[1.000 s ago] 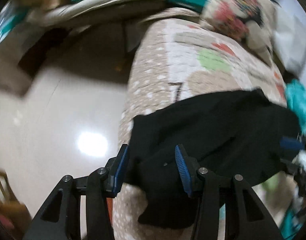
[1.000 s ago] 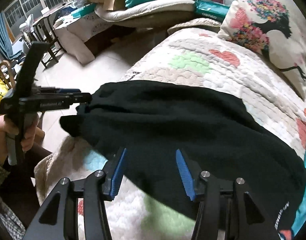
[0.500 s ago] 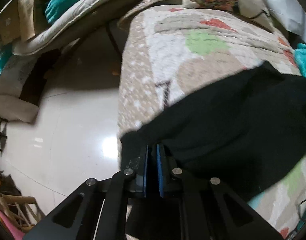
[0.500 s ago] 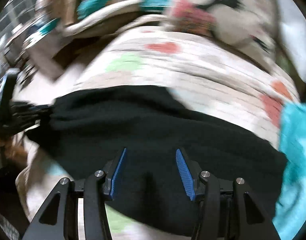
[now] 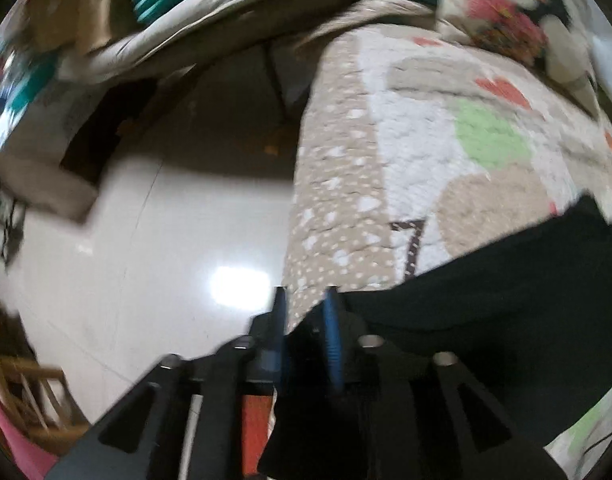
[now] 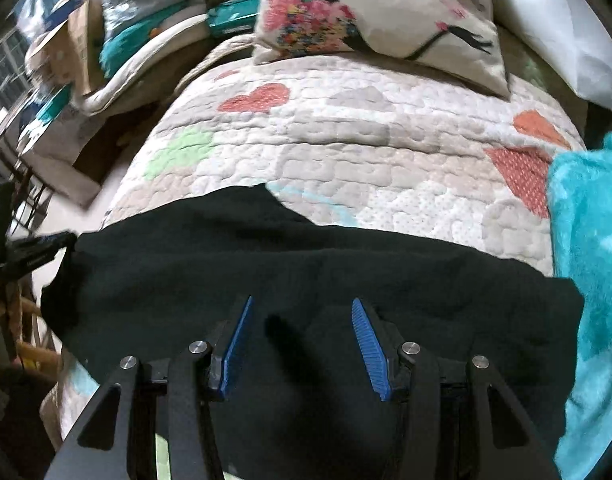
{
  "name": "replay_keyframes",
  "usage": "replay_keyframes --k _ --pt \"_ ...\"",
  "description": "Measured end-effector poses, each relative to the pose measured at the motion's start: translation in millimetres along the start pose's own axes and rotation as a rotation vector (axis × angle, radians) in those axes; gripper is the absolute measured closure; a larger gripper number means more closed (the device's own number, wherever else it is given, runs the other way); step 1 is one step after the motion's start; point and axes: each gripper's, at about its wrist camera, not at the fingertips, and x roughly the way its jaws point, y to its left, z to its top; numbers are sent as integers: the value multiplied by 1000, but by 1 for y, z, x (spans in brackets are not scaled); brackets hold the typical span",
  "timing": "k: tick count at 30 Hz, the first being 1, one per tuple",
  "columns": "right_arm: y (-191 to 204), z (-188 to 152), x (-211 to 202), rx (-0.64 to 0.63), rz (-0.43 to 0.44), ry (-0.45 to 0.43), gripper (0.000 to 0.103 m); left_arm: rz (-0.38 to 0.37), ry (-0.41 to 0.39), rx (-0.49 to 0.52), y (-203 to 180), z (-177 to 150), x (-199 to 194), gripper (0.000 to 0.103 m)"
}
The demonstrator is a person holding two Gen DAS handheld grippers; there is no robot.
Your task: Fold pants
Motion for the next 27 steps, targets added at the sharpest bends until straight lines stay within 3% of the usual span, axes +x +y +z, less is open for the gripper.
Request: replay_keyframes --k 2,5,8,10,13,17,18,19,20,22,27 --pt "-1 0 3 7 -25 -15 48 8 -1 -85 10 0 -3 62" --pt "8 6 2 -19 -43 -55 48 37 10 -227 27 -3 -8 62" --pt "24 18 7 -76 -17 -59 48 -34 13 -304 32 -17 -18 62" --pt "37 31 15 -122 -6 -56 48 -66 0 -277 21 -29 -28 62" --pt "42 50 35 -142 -14 -24 48 -62 -28 -151 -14 -45 -35 62" --pt "33 69 68 -107 22 62 48 -50 41 -50 -44 -57 -16 62" --pt "33 70 72 -103 39 76 51 -39 21 -58 -45 -59 -15 62" --pt "35 71 76 -109 64 89 74 -34 15 -63 -46 -59 -16 62" --pt "39 72 77 -122 71 98 85 -34 14 -66 -46 -58 -16 61" --pt "42 74 78 -151 41 98 93 -36 11 -92 -43 -60 -15 56" --pt "37 91 80 -145 -36 62 97 -54 -1 -132 -37 -63 -12 53"
